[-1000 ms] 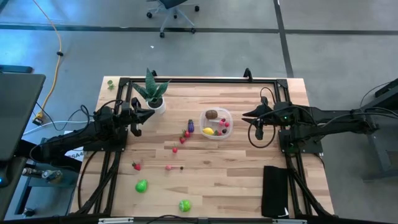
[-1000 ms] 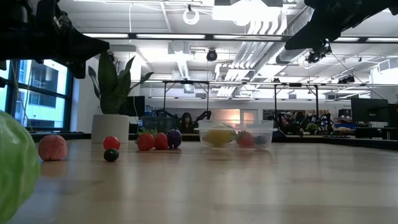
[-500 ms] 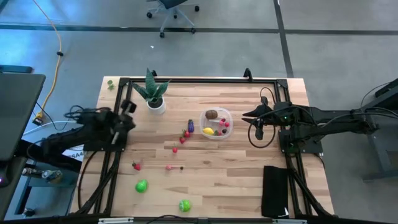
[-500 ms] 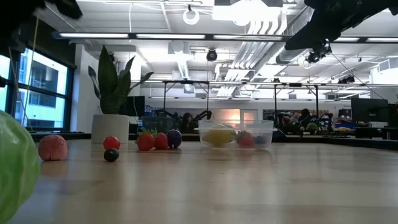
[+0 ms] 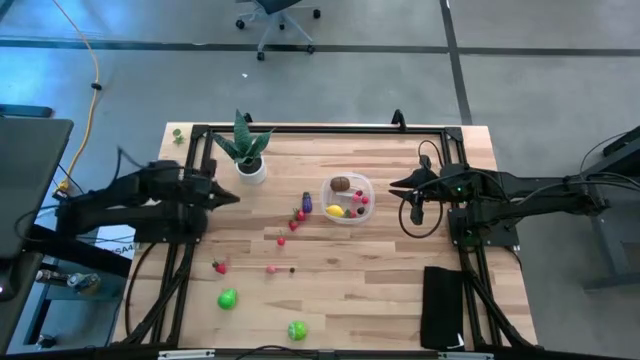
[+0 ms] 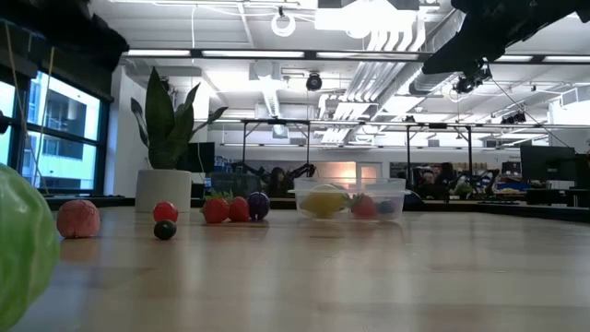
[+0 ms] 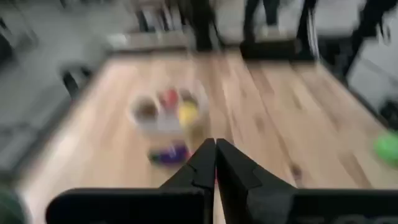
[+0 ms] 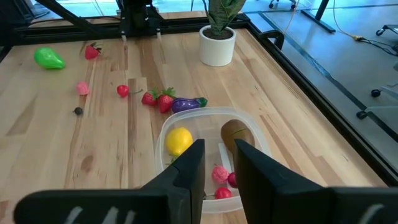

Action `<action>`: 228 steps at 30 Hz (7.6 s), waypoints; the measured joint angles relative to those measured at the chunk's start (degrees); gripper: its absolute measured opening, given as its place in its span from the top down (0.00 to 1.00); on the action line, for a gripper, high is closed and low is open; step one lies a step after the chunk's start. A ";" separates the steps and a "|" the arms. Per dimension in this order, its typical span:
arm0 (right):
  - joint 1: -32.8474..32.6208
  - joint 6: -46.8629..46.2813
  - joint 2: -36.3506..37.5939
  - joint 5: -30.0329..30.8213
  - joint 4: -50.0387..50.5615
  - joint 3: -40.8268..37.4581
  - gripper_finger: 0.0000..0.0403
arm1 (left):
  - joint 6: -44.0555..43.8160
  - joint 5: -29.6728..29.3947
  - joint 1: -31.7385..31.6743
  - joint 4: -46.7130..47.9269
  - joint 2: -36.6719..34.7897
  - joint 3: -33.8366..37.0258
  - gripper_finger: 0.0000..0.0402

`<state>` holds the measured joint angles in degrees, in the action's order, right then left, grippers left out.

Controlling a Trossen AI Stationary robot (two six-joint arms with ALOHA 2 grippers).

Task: Pick and placing Produce into tupperware
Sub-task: Put the cabbage into the transparent bin

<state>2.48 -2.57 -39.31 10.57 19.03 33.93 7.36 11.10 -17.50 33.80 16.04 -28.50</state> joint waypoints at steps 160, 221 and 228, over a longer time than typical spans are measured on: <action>0.00 0.00 -0.48 0.01 4.26 0.04 0.82 | 36.70 -10.55 50.14 5.47 109.08 -63.48 0.29; 0.00 0.00 -0.46 0.01 4.56 0.02 0.82 | 39.13 -21.64 33.00 17.91 104.29 -75.20 0.40; 0.00 0.00 -0.48 -0.01 5.03 0.00 0.82 | 45.93 -21.41 22.47 17.35 100.90 -75.23 0.40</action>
<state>2.48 -2.57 -39.79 10.57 24.06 33.93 53.29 -10.31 4.98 51.14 116.94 -103.73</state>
